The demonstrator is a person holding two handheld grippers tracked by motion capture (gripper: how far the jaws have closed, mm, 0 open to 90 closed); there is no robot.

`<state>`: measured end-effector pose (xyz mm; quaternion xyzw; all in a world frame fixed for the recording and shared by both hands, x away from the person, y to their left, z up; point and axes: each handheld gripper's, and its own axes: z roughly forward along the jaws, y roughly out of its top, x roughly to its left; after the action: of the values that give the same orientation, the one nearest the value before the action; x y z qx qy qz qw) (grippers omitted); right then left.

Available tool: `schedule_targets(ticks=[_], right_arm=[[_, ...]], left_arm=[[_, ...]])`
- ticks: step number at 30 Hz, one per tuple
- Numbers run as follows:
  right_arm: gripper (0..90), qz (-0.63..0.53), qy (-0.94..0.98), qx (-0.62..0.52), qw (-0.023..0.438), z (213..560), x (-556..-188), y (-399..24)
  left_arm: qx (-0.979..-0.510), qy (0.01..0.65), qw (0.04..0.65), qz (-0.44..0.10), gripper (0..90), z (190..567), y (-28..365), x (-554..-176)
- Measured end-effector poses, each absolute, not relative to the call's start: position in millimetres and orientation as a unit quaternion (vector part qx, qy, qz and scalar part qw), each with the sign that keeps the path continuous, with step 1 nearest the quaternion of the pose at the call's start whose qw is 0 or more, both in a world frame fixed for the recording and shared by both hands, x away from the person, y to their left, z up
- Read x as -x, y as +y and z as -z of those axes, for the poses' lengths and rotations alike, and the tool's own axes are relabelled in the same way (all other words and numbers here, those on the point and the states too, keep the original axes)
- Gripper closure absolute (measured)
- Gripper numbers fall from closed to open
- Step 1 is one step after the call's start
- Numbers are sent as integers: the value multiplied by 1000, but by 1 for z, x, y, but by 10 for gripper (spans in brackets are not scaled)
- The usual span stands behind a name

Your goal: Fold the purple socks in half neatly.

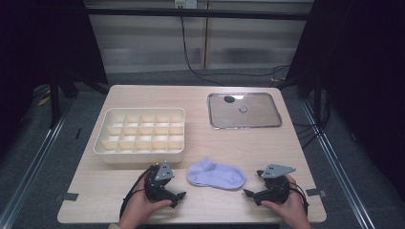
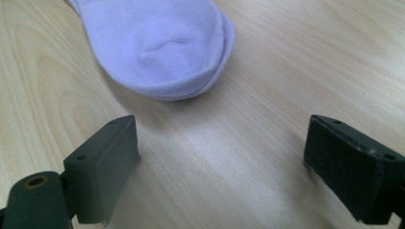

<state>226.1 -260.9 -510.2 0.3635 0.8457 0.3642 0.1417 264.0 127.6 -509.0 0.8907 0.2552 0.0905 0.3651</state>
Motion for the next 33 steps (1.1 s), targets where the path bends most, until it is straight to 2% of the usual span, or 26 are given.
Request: schedule_targets(ticks=[6,7,9,10,11,12,15,16,17,18,20,21,24,25,33], right_arm=[[201,-358,849,-364,138,507,-225,-261],[262,-357,852,-358,134,505,-225,-261],[310,-354,856,-353,133,503,-223,-260],[310,-354,856,-353,133,503,-223,-260],[382,-360,855,-348,132,500,-222,-259],[382,-360,855,-348,132,500,-222,-259],[483,-374,851,-343,133,492,-220,-258],[532,-378,850,-343,129,490,-219,-258],[532,-378,850,-343,129,490,-219,-258],[590,-379,852,-340,120,490,-219,-258],[603,-377,854,-339,116,490,-218,-257],[646,-375,856,-336,117,489,-218,-257],[668,-380,853,-338,116,488,-217,-257],[690,-381,853,-338,115,488,-218,-258],[696,-378,856,-333,116,488,-218,-256]], left_arm=[[-892,260,359,-90,20,506,128,-264],[-894,260,355,-86,108,504,129,-265],[-892,267,358,-72,183,500,132,-266],[-888,278,360,-59,183,497,133,-267],[-886,282,365,-44,190,493,133,-268],[-886,282,365,-44,199,493,133,-268],[-882,283,375,-33,218,482,130,-267],[-876,295,380,-13,234,478,128,-269],[-876,295,380,-13,249,478,128,-269],[-872,302,385,5,269,477,126,-273],[-872,303,384,10,294,476,123,-274],[-874,301,382,10,330,475,121,-275],[-874,304,379,17,372,472,116,-278],[-872,307,380,19,372,472,114,-279],[-875,318,363,16,373,467,97,-290]])
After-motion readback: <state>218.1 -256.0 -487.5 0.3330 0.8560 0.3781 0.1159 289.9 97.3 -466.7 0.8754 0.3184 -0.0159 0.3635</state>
